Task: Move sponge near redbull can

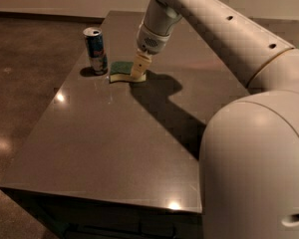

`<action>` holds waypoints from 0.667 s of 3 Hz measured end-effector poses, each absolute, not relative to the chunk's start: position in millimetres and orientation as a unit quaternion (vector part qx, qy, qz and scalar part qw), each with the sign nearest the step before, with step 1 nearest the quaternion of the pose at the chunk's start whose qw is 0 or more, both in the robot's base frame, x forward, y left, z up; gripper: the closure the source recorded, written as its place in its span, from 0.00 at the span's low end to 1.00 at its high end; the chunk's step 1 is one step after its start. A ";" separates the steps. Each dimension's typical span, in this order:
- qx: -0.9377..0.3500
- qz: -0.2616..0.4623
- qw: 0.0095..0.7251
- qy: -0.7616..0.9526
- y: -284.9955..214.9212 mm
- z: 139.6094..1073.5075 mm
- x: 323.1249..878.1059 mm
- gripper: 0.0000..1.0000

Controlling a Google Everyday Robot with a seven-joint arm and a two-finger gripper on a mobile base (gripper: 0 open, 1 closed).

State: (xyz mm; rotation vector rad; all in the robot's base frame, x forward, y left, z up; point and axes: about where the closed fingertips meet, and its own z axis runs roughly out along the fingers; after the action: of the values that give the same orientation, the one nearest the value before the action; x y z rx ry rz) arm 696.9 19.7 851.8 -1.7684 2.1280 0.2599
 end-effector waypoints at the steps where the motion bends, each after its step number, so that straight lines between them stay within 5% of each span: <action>1: -0.626 0.093 0.179 0.753 20.6 848.6 697.2 0.28; 2: -0.626 0.094 0.178 0.753 21.8 846.1 697.6 0.04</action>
Offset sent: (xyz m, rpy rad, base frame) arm 0.0001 0.0003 -0.0018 0.0004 0.0023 -0.0002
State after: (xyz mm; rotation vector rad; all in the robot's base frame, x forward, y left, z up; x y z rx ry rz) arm 697.6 21.8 846.1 -1.7717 2.1310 0.2664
